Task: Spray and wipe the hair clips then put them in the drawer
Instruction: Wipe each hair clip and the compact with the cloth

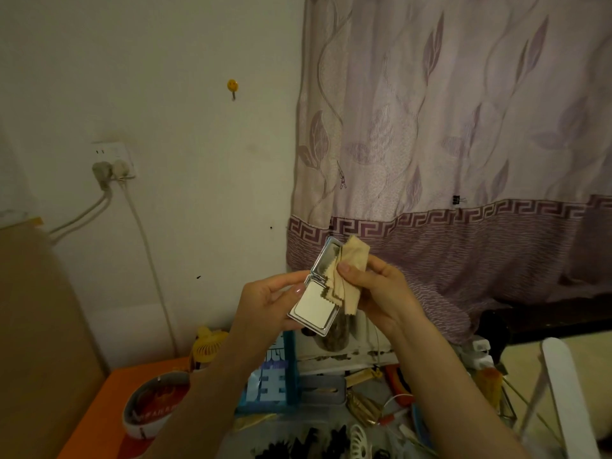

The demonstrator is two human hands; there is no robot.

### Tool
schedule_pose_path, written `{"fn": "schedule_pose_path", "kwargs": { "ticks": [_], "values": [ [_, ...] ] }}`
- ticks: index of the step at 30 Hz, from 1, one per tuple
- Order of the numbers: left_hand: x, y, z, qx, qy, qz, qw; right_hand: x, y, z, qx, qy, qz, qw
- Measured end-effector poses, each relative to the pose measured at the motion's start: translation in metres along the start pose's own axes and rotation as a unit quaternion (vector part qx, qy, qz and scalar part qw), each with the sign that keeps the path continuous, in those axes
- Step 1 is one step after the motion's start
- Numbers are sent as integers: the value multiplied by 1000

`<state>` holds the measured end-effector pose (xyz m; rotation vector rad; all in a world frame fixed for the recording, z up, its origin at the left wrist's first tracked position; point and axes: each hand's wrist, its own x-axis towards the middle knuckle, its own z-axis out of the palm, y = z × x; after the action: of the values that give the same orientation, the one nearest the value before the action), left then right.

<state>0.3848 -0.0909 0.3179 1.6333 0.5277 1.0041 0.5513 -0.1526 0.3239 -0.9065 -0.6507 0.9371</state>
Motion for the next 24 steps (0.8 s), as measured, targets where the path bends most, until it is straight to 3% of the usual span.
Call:
{"fn": "schedule_pose_path", "kwargs": {
  "ticks": [5,14,24],
  "values": [
    [2,-1,0,-7,7,-7,1000,0,3,-2,7,-14,-4,1000],
    [1,0,2,0,-20,15,1000,-4,7,12,-70,42,-45,996],
    [-3,-5,-8,28,-60,32,997,-3,12,13,-56,76,-51,994]
  ]
}}
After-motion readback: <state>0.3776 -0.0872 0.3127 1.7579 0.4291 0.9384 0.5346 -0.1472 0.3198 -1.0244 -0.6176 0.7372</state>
